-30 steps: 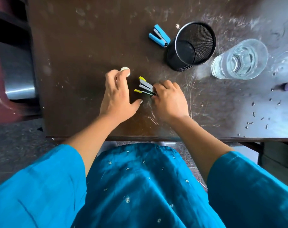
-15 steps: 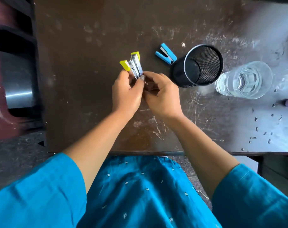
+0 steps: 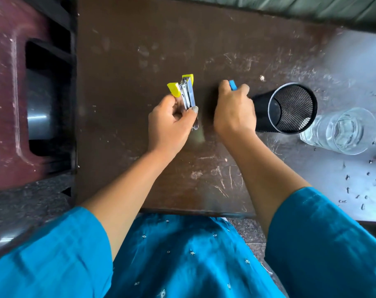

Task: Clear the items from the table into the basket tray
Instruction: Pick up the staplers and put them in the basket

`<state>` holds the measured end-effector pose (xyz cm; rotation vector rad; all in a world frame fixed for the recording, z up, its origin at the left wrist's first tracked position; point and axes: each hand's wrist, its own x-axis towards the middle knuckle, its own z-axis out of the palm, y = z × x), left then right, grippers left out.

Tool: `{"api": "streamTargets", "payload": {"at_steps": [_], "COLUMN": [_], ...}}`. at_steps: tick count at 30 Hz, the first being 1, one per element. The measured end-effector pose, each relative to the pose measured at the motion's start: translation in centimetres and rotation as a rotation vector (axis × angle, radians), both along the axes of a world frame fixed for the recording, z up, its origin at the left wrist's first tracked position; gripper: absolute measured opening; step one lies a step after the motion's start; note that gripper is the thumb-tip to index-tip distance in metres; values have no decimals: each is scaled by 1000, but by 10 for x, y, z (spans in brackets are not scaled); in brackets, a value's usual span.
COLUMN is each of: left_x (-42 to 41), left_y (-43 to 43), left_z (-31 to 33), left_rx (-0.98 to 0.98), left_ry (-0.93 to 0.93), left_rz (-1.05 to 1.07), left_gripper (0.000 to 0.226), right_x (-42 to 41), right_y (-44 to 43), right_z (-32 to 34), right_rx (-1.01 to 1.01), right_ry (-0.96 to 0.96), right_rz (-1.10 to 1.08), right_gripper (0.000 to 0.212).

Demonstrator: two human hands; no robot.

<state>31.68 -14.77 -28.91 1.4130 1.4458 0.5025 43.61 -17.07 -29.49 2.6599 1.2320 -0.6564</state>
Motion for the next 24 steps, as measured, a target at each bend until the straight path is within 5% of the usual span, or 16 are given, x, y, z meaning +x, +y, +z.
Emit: {"api": "streamTargets", "payload": {"at_steps": [5, 10, 17, 24], "left_x": [-20, -48, -112, -181], "left_y": [18, 45, 101, 169], "left_z": [7, 30, 96, 187], "left_rx": [-49, -35, 67, 310], "left_ry": [-48, -94, -142, 269], "left_rz": [22, 92, 220, 128], "left_gripper": [31, 35, 35, 22], "right_x": [-9, -52, -119, -181], "right_y": [11, 53, 112, 172], "right_z": [20, 56, 120, 169], "right_rx": [133, 418, 623, 713], "right_ry": [47, 412, 543, 687], "right_rz": [43, 76, 180, 259], "right_gripper": [40, 37, 35, 33]}}
